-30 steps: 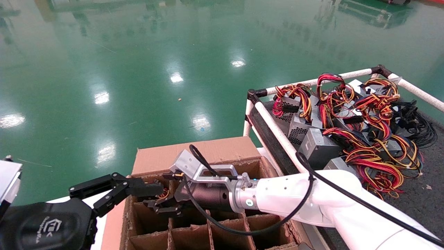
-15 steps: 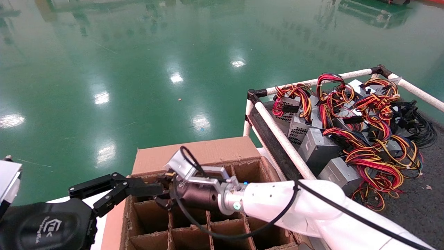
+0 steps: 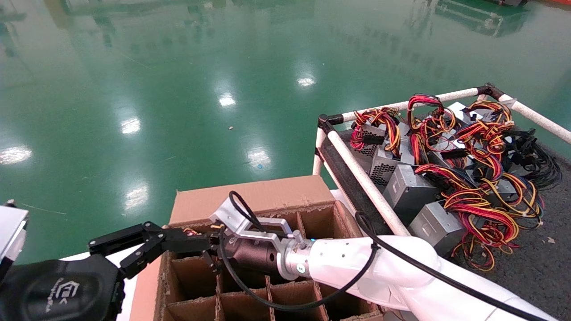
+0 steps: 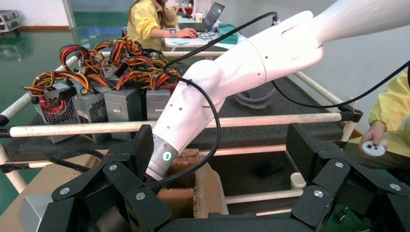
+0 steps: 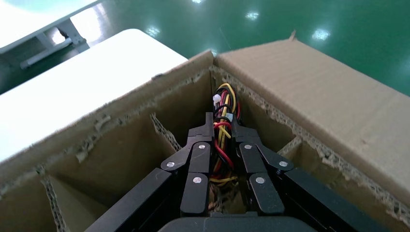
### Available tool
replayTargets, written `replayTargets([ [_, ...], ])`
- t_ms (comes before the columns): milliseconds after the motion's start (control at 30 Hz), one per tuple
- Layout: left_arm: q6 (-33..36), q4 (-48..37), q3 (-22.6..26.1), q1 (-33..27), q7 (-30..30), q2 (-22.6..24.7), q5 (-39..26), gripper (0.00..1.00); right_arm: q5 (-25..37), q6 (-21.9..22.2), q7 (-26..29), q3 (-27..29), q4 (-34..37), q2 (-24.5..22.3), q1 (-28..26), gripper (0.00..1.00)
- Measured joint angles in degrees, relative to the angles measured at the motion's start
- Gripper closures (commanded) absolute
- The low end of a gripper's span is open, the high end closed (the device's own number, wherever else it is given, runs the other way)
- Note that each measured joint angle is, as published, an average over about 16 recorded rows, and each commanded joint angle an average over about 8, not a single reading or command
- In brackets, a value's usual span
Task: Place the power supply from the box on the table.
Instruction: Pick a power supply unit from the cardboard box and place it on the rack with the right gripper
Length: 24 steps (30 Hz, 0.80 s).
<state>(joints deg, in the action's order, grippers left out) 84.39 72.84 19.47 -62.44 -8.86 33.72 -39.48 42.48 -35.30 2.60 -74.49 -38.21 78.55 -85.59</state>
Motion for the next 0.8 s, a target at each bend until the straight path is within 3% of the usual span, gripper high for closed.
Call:
replayTargets([
  [467, -0.01, 0.00, 0.02, 0.00, 0.01, -0.01, 0.01, 0.00, -10.94, -2.99, 1.70, 1.48, 0.57, -0.52, -2.29, 1.00],
  [800, -0.01, 0.00, 0.03, -0.01, 0.01, -0.01, 0.02, 0.00, -22.55, -14.24, 1.53, 8.03, 3.12, -1.63, -4.40, 1.00],
])
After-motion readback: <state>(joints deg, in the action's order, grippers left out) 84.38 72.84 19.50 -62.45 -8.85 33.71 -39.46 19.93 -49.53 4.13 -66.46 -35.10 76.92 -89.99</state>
